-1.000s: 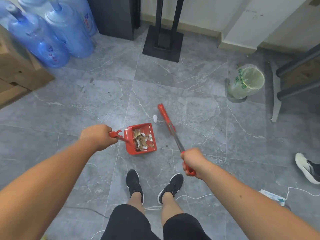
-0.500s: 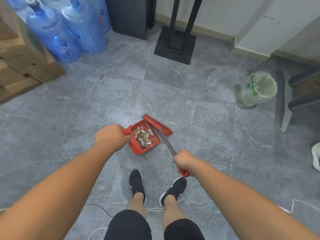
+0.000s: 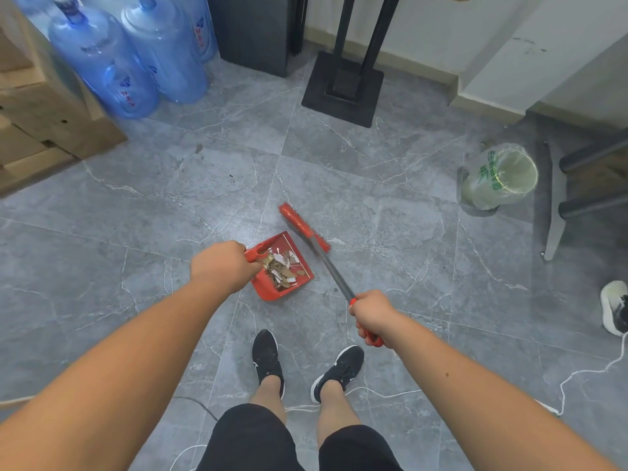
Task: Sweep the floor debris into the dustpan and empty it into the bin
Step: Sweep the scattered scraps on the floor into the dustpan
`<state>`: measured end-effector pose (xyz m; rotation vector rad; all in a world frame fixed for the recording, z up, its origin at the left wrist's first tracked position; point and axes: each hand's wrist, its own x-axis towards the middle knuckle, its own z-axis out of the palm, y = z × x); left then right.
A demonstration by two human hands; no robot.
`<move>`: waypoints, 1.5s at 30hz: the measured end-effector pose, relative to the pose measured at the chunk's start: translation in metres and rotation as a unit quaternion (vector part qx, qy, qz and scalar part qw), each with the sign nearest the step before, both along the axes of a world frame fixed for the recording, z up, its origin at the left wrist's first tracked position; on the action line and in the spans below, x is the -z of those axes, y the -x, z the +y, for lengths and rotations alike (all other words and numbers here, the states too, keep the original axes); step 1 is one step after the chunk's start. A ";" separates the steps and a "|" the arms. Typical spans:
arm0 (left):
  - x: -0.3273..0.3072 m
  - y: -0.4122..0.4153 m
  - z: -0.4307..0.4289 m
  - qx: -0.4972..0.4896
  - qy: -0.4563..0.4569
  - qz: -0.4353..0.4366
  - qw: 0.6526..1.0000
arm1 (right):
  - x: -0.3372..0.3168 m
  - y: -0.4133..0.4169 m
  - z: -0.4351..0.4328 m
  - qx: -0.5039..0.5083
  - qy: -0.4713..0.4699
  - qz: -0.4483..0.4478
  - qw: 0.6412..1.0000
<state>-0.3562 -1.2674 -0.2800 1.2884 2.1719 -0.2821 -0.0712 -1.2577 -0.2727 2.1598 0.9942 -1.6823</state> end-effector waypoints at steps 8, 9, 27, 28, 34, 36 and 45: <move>0.003 0.003 -0.005 0.005 0.005 0.007 1.000 | 0.010 0.010 -0.028 0.029 0.072 0.027 0.997; 0.003 0.004 -0.005 0.004 0.006 0.004 1.000 | 0.006 0.006 -0.028 0.041 0.079 0.033 0.995; -0.012 0.048 -0.029 0.095 0.037 -0.003 0.995 | 0.008 -0.005 -0.029 0.005 -0.008 -0.050 0.999; -0.011 0.052 -0.030 0.094 0.039 -0.001 0.995 | 0.013 -0.002 -0.036 0.007 0.004 -0.049 0.999; 0.003 0.069 -0.044 0.094 0.038 0.017 0.995 | 0.017 0.020 -0.076 0.075 0.078 -0.002 0.994; 0.004 0.070 -0.044 0.096 0.039 0.014 0.994 | 0.011 0.024 -0.076 0.118 0.091 0.029 0.988; 0.000 0.066 -0.046 0.101 0.041 0.018 0.994 | -0.030 0.013 -0.038 0.162 0.141 0.106 0.971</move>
